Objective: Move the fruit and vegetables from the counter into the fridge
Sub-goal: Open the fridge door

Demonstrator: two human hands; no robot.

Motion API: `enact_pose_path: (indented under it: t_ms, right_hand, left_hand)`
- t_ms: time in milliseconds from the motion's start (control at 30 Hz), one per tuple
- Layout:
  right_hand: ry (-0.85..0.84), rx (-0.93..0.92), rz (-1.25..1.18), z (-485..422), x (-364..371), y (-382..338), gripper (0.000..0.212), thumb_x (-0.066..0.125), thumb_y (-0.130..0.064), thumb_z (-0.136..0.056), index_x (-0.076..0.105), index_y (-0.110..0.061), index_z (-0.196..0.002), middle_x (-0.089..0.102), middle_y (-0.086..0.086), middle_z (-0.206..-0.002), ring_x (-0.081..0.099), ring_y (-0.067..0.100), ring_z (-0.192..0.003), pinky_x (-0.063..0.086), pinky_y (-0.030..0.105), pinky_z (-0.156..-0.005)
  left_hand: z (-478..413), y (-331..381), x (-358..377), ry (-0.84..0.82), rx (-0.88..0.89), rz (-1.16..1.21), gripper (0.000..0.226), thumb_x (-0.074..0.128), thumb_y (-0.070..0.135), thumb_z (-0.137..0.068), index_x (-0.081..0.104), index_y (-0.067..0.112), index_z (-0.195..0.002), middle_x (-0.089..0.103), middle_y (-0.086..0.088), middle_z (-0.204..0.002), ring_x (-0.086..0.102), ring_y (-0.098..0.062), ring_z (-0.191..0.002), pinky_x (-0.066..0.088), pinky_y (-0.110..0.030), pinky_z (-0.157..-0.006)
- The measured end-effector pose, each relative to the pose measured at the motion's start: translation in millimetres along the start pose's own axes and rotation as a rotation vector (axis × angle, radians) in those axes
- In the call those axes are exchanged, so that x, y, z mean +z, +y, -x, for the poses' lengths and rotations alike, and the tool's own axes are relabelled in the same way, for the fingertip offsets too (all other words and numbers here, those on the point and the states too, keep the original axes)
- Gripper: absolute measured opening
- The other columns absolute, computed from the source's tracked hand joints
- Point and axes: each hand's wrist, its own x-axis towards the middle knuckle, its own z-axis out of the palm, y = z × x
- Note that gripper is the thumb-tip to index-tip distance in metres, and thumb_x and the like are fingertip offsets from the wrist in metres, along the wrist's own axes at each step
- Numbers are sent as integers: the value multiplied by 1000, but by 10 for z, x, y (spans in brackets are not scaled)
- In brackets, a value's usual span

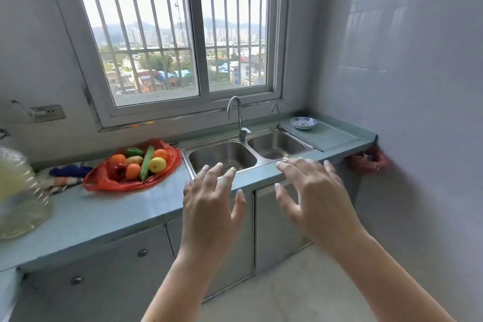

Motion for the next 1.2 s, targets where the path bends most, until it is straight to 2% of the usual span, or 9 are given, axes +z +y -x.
enact_pose_path:
  t_ms: [200,533,767,1000,1200]
  right_hand:
    - [56,111,117,357,-95,368,44,41,-36,-77,68,-13,-102,69,5,-104,64,24,-98,42,57,-88]
    - [157,286,186,1040,-694,1140,43,42,-34,-77,68,-11,-102,69,7,-104,64,27,-97,45,56,-86]
    - [188,394,302,1572,-1429,1977,42,43,-33,-79,68,-7,-102,69,9,-101,65,28,-92,49,48,-81]
    - [220,525,455,2282,-2191,2839,43,43,-32,-80,67,-5,-102,69,10,-100,65,29,-90,50,48,-80]
    - [230,659,598,2950,-2772,3309,44,42,-33,-81,66,-5,-105,69,9,-102,64,27,-95,50,49,-82]
  left_hand:
    - [43,414,324,-27,128,120,44,42,34,-80,66,7,-106,64,-15,-113,57,-36,-109,45,-55,-89]
    - [202,1397,682,-100,285,255,44,42,35,-80,66,9,-107,64,-12,-114,57,-36,-108,46,-58,-86]
    - [380,2664,1012,-176,430,356,43,42,36,-79,65,13,-107,64,-9,-115,56,-33,-112,39,-56,-93]
    - [673,4040,1394,-241,563,484,44,41,35,-79,65,12,-108,63,-11,-116,56,-34,-112,38,-56,-92]
    - [1006,5069,1591,-304,700,599,42,41,34,-80,63,12,-108,64,-10,-115,58,-33,-109,43,-49,-90]
